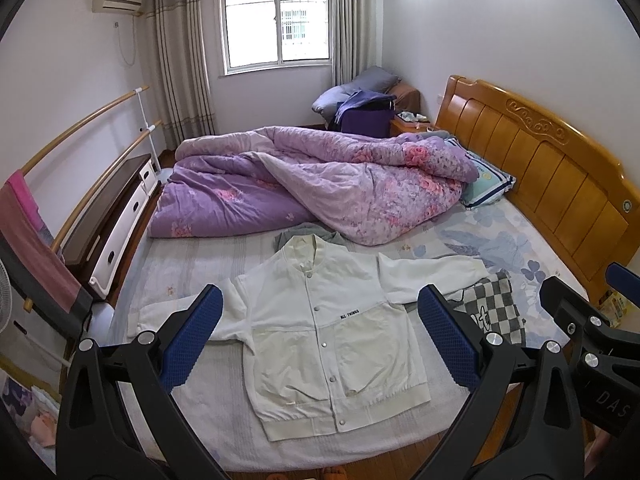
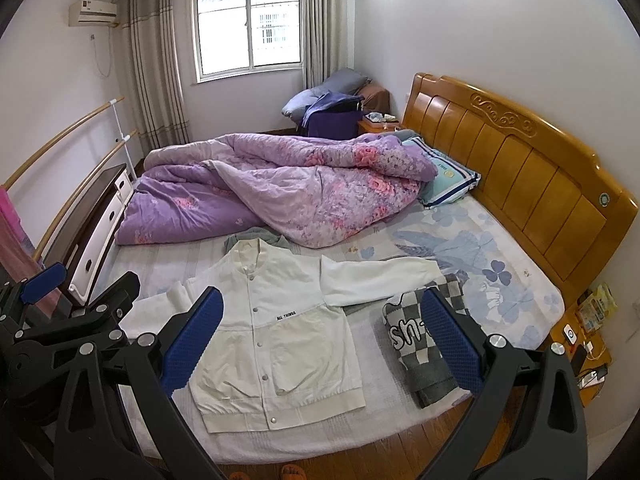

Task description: Fold large clothes

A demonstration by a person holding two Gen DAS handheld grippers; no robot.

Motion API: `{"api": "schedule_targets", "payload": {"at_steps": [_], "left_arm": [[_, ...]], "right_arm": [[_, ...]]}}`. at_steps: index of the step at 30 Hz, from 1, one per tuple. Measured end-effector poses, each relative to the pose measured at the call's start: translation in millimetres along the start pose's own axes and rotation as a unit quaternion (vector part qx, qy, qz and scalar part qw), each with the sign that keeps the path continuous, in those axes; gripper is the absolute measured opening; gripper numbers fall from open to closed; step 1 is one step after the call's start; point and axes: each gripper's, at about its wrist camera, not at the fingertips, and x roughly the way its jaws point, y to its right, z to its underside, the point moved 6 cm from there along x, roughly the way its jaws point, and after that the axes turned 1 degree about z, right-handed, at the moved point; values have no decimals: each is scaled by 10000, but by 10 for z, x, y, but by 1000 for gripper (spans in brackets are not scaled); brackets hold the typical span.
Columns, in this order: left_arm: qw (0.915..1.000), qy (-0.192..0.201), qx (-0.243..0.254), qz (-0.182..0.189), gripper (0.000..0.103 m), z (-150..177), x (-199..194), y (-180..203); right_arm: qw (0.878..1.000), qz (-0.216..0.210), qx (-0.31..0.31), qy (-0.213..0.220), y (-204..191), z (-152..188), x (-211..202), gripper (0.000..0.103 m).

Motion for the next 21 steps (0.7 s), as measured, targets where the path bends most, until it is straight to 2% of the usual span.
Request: {"api": "schedule_targets", "payload": {"at_steps": [6, 11, 16, 21], "left_arm": [[9996, -297, -41, 0, 98, 80, 257, -73], [9973, -693, -243, -33, 98, 184, 627, -408], [9927, -1103, -476, -83, 98, 271, 1086, -958], [9870, -1415, -760, -2, 98, 376, 1679, -1721]], "right_arm": [[9996, -63, -71, -272, -88, 38, 250, 95], [9979, -173, -271, -563, -417, 55, 591, 95], [9948, -244, -491, -855, -901, 38, 1042, 95], [9902, -280, -743, -1146, -1628, 41, 1645, 95]]}}
